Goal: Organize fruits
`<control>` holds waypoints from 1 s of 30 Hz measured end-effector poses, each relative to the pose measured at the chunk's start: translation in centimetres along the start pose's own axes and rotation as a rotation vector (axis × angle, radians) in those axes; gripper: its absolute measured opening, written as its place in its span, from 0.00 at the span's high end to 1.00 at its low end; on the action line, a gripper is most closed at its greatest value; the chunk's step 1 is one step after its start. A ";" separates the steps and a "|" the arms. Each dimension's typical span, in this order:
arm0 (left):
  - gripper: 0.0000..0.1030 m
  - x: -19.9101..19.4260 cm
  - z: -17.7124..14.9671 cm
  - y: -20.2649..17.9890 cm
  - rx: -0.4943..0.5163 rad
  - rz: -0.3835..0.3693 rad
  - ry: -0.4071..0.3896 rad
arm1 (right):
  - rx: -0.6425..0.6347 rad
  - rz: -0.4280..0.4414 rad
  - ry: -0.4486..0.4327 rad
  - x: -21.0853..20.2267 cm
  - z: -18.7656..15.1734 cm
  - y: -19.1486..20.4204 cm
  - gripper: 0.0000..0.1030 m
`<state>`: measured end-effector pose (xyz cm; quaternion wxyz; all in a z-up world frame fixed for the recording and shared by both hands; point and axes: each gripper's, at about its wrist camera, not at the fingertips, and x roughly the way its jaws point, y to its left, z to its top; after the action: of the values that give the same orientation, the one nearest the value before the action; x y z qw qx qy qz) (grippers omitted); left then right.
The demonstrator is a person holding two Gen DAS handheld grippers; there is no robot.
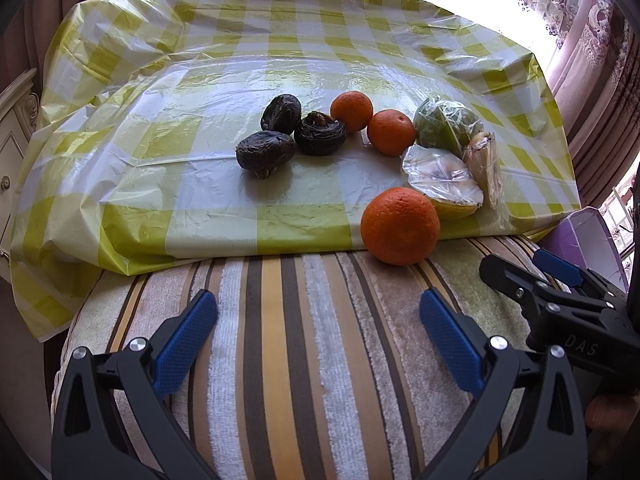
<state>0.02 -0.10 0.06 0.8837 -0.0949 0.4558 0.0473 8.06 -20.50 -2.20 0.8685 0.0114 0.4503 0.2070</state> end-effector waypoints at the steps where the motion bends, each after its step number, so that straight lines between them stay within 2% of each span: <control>1: 0.01 0.0 0.0 0.0 0.000 0.000 0.000 | 0.000 0.000 0.000 0.0 0.0 0.0 0.05; 14: 0.01 0.0 0.3 0.3 0.003 -0.009 0.005 | 0.008 0.011 0.000 -0.2 0.0 0.0 0.05; 20: 0.02 -0.3 0.2 0.2 0.032 -0.006 -0.011 | 0.059 0.091 -0.024 -0.9 0.7 -1.2 0.05; 23: 0.02 -0.8 0.4 -0.3 0.061 -0.049 -0.040 | 0.070 0.112 -0.072 -1.5 1.3 -1.9 0.05; 25: 0.02 -1.1 0.8 -0.9 0.093 -0.076 -0.059 | 0.068 0.139 -0.070 -1.4 2.0 -2.2 0.05; 27: 0.06 -0.9 1.5 -1.6 0.118 -0.099 -0.062 | 0.091 0.159 -0.060 -1.1 2.8 -2.5 0.05; 29: 0.17 -0.2 2.2 -1.9 0.121 -0.125 -0.047 | 0.114 0.187 -0.059 -0.7 3.6 -2.9 0.05; 30: 0.19 0.2 2.5 -1.9 0.118 -0.133 -0.041 | 0.125 0.190 -0.063 -0.5 4.0 -3.0 0.05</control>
<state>2.46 -1.47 1.59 0.8981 -0.0716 0.4323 -0.0366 12.02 -22.74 -0.06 0.8564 0.1148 0.4316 0.2592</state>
